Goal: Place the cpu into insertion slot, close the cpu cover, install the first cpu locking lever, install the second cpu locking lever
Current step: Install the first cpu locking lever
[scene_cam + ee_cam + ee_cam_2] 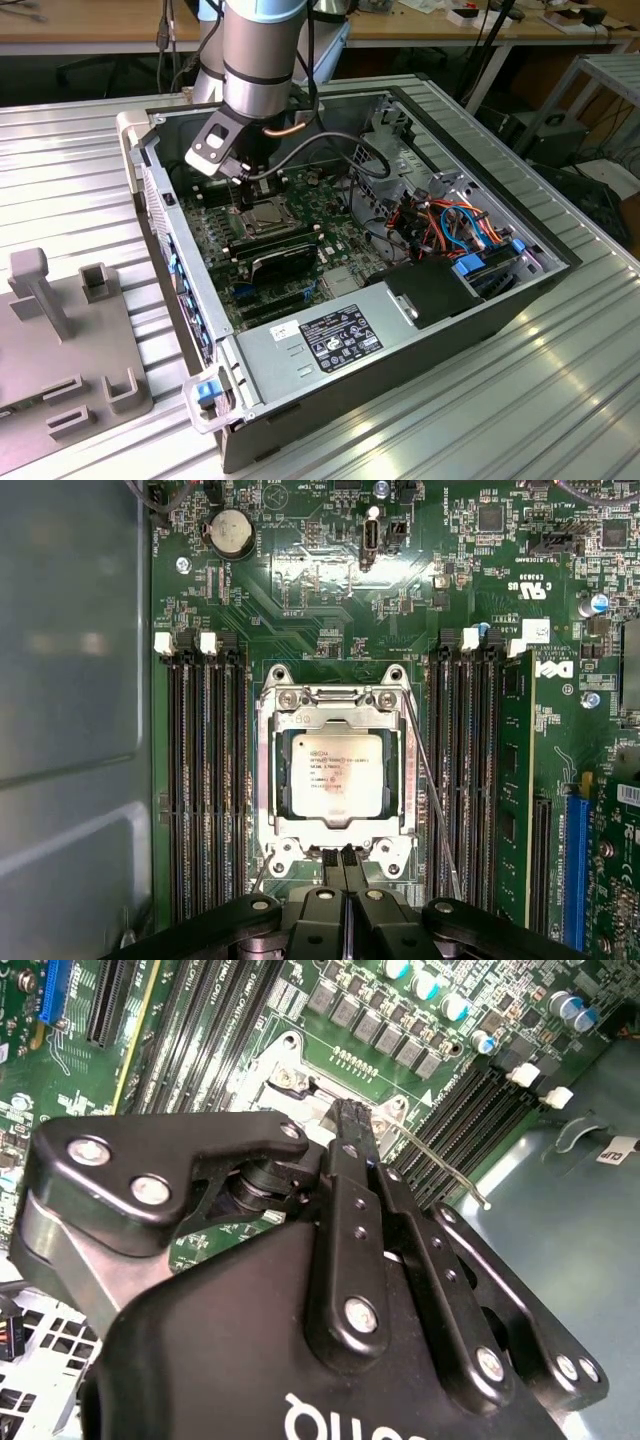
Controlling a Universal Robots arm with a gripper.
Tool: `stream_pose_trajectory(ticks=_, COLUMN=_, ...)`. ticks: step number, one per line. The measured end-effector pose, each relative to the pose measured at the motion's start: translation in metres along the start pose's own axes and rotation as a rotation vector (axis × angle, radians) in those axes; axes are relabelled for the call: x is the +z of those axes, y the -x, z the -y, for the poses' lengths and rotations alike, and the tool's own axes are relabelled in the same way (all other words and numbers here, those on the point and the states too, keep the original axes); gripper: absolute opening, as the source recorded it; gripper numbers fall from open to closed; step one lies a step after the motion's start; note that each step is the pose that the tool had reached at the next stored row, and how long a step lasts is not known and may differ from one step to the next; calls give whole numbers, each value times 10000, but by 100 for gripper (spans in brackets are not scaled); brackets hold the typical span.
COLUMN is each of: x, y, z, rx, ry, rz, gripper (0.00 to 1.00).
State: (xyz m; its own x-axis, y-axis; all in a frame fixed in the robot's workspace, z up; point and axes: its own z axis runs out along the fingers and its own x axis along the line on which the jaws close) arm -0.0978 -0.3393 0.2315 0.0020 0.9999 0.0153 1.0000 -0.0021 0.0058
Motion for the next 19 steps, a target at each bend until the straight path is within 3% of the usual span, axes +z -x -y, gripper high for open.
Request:
stream_pose_trajectory(ticks=6, x=-96, y=-1, z=0, rx=0, ry=0, rz=0, gripper=11)
stream_pose_trajectory(ticks=9, x=-116, y=-2, z=55, rx=-20, ry=1, rz=-2, gripper=11)
stream_pose_trajectory(ticks=13, x=-117, y=-13, z=185, rx=-46, ry=-1, rz=-1, gripper=11)
stream_pose_trajectory(ticks=19, x=-145, y=-104, z=242, rx=-60, ry=0, rz=-2, gripper=11)
